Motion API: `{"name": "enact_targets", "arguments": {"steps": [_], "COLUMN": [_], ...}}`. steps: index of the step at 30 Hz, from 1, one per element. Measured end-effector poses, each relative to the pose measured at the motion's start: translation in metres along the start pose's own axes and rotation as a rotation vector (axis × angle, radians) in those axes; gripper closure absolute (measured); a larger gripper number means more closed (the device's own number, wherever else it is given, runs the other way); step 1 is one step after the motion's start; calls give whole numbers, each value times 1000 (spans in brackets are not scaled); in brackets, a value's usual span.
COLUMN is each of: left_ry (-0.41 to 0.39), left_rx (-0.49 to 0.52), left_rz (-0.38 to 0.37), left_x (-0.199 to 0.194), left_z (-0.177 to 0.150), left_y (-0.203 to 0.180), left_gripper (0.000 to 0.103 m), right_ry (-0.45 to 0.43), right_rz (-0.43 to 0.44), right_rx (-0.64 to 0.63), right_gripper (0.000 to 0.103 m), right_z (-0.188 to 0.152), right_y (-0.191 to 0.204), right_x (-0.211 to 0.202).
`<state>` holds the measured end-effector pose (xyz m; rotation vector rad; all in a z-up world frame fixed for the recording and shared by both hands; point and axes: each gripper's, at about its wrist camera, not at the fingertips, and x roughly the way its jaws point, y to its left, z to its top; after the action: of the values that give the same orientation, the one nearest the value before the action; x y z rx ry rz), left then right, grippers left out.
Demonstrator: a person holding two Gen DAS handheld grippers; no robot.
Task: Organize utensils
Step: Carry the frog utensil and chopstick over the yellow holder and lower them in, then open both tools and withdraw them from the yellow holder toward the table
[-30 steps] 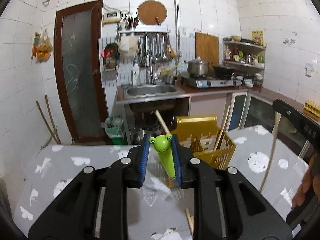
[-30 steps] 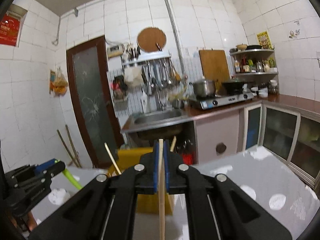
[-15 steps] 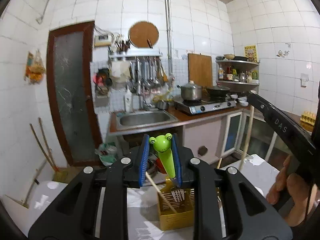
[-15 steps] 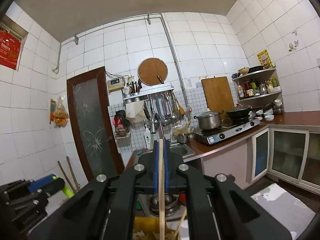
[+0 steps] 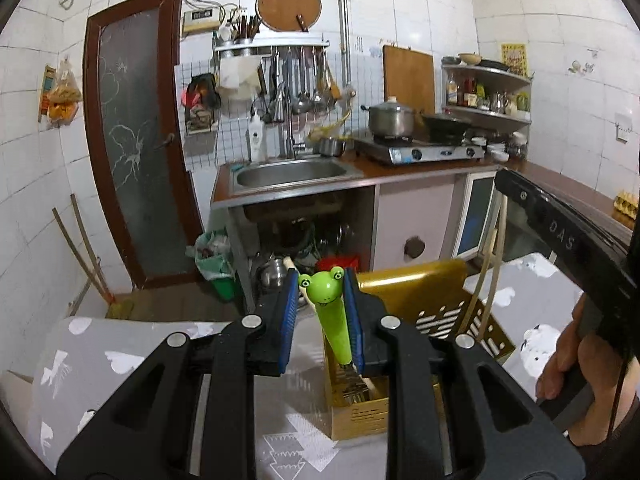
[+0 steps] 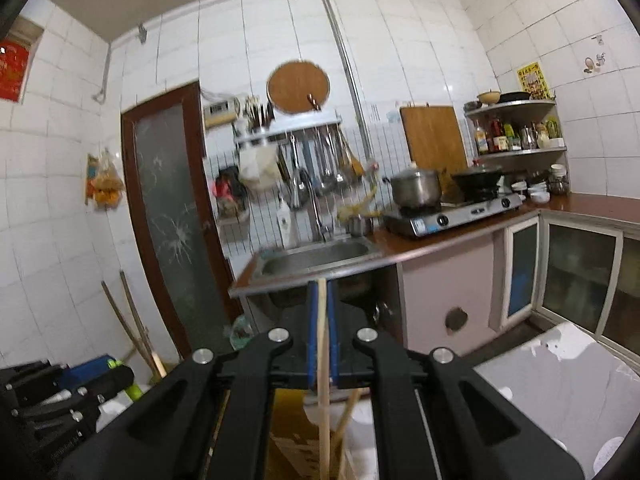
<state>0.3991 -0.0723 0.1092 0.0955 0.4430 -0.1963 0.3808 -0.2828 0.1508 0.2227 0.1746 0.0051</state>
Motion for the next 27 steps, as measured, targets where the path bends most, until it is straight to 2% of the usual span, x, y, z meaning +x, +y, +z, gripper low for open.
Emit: {"name": "enact_targets", "arguments": {"steps": [3,4,5,6,7,8,13,16,23,27], "left_ry": [54,76,88,90,85,75,65,63,84,39], "left_rx": [-9,-24,-47,-74,-89,-110,-162,-194,-164,-107], "left_rz": [-17,-32,-47,-43,-41,-37,7,-5,-3,40], "left_x": [8,10,10,8,5,-1,-32,-43,-67,-95], "left_z": [-2,-3,-3,-4,-4,-5,-10,-16,-27,-31], "left_y": [2,3,7,12,16,20,36,40,34,30], "left_gripper": [81,81,77,73,61,54,52,51,51,48], "right_ry": [53,68,90,98,101,98,135,149,168,179], "right_rz": [8,-3,-23,-26,-37,-55,-29,-12,22,43], "right_rx": [-9,-15,-21,-15,-4,1,23,42,-20,-48], "right_gripper": [96,90,71,58,36,35,35,35,35,35], "right_z": [-6,-6,-6,-6,-6,-6,-14,-27,-62,-73], "right_y": [-1,-2,-3,-5,-8,-11,-26,-33,-26,-20], "right_x": [1,0,-3,-7,-14,-22,-58,-79,-108,-117]}}
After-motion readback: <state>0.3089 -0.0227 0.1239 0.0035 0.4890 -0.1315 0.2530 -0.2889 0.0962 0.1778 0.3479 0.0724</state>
